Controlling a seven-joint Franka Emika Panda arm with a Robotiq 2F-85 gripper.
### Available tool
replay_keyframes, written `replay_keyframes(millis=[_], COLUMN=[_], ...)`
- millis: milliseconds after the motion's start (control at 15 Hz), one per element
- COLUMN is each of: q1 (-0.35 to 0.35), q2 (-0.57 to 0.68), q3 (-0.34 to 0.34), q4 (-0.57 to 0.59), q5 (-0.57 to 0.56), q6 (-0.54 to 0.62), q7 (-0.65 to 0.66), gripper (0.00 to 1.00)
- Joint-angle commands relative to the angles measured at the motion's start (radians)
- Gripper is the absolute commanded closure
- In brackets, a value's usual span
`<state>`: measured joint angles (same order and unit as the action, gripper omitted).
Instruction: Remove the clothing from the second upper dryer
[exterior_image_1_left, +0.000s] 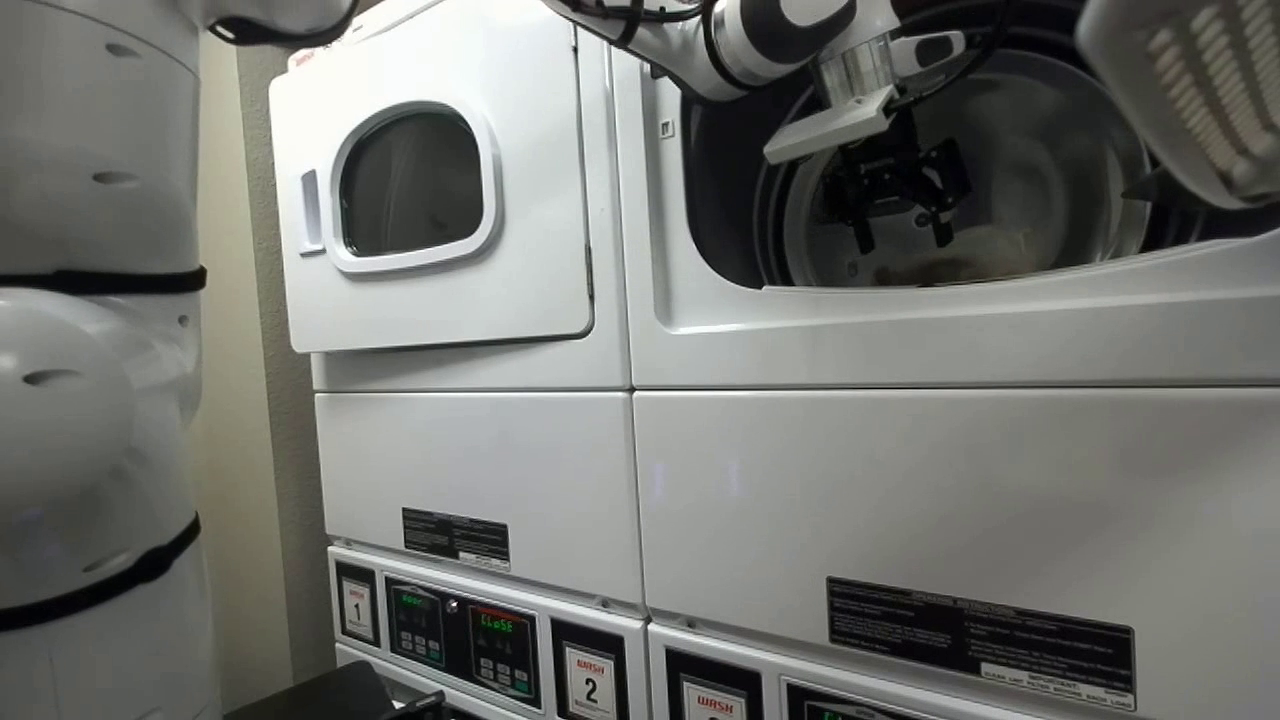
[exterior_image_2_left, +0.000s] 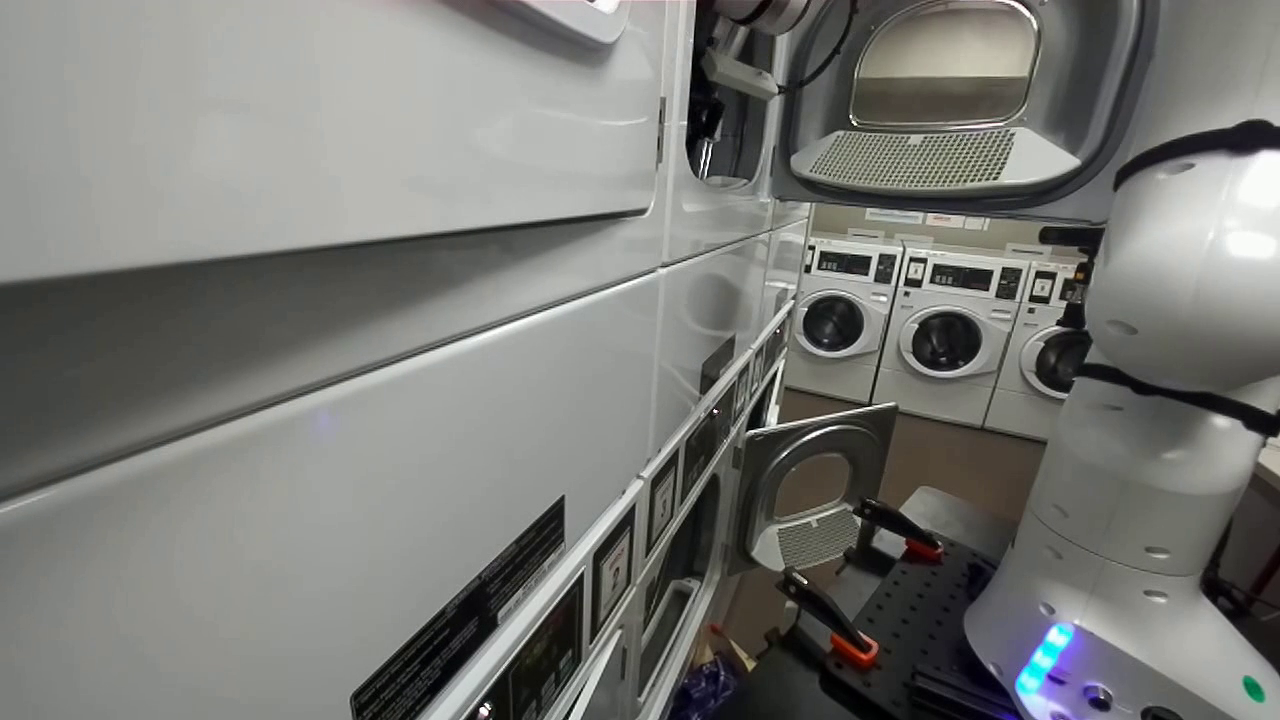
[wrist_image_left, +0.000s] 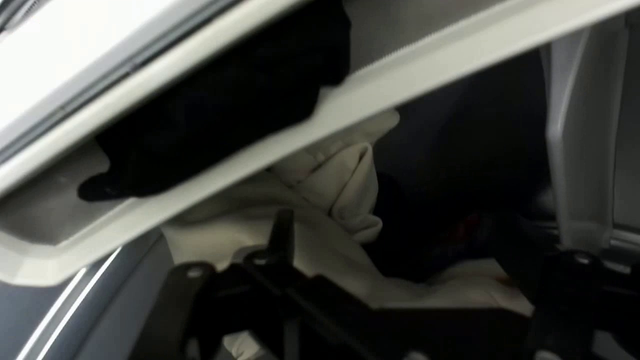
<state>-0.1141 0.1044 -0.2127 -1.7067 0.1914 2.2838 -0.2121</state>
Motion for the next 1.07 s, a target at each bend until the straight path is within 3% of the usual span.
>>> replay_keyframes(millis=[0,400,1000], q1=[-0.041,-0.092,-0.118], q2=[0.098,0.218,0.293], q3=[0.036,0.056,0.095], q4=[0.090,0.160,0.130], q5=[0.079,0.076,0.070], q6=[0.137,0.371,0.436], q7=[0.021,0.093,0.155], gripper=[0.00,0.00,0.00])
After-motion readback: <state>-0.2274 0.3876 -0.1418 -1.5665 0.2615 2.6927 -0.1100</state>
